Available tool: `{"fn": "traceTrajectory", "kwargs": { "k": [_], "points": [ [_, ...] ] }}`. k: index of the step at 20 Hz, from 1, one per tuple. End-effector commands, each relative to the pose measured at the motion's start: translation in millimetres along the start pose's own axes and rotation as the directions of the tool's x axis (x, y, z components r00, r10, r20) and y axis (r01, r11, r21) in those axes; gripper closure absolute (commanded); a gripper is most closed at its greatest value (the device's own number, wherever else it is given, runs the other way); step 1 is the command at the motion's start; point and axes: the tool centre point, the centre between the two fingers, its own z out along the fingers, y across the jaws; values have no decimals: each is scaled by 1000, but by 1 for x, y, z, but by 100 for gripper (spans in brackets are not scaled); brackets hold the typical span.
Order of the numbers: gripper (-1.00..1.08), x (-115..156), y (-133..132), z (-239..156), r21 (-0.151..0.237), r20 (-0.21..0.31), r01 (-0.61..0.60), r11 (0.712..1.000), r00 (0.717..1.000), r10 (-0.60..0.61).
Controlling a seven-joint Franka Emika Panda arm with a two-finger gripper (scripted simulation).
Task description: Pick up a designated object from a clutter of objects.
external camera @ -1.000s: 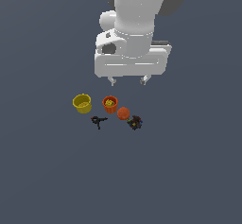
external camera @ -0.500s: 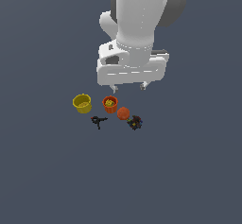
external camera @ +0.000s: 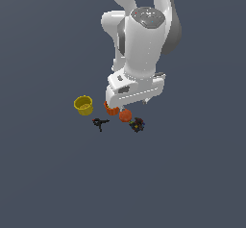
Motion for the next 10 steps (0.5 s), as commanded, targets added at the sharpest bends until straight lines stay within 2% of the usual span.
{"fn": "traceTrajectory", "kwargs": {
  "k": [1, 10],
  "points": [
    [-92, 0, -6, 26, 2, 1, 76, 997, 997, -76],
    [-92, -11, -33, 108, 19, -7, 320, 947, 947, -320]
  ]
}}
